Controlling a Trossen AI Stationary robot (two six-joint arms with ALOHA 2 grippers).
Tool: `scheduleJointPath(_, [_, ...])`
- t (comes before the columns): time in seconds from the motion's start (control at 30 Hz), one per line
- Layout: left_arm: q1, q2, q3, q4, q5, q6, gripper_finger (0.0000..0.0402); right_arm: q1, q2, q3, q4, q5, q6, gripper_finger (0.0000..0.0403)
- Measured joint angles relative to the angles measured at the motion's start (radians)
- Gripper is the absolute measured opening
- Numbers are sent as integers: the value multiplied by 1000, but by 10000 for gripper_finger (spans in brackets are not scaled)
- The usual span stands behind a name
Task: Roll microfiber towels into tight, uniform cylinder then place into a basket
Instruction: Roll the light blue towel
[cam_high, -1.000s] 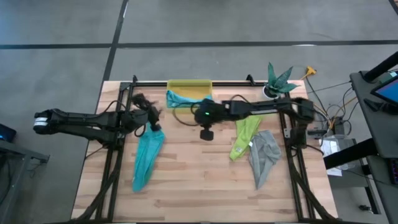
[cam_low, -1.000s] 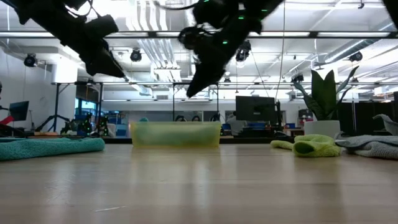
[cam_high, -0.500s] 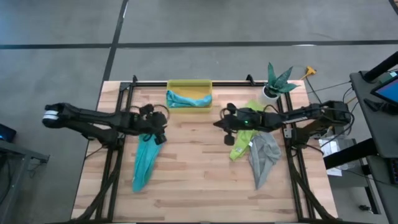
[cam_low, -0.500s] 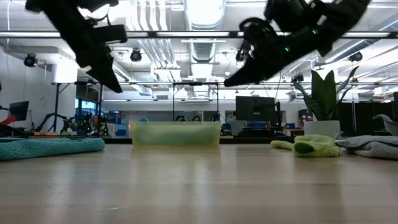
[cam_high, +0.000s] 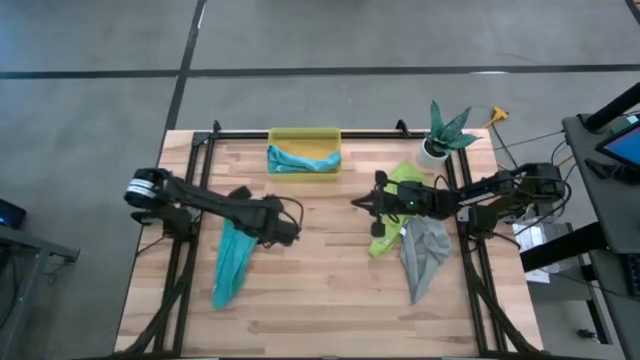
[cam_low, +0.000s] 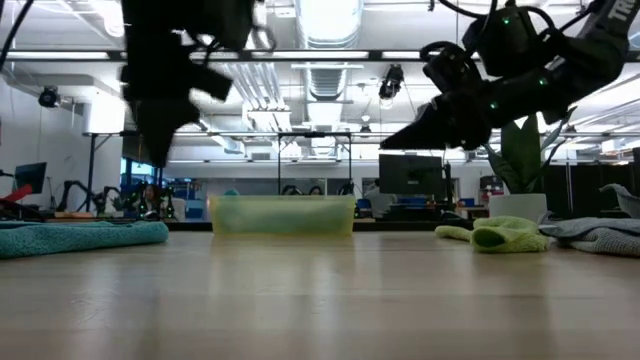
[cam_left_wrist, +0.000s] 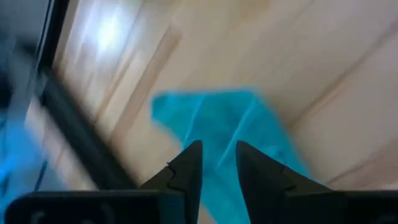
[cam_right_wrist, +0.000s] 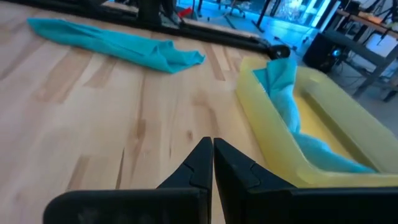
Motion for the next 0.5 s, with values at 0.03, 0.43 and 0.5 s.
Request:
scheduleJointPath(0.03, [-4, 11, -6, -27, 13, -39, 86, 0, 1, -8, 5, 0, 0, 9])
scheduleJointPath(0.43, [6, 209, -50, 44, 96, -305, 194, 0, 2, -76, 65, 0, -4, 9])
scheduleJointPath(0.5, [4, 252, -50, 45, 115, -325, 211, 0, 2, -85, 65, 0, -8, 9])
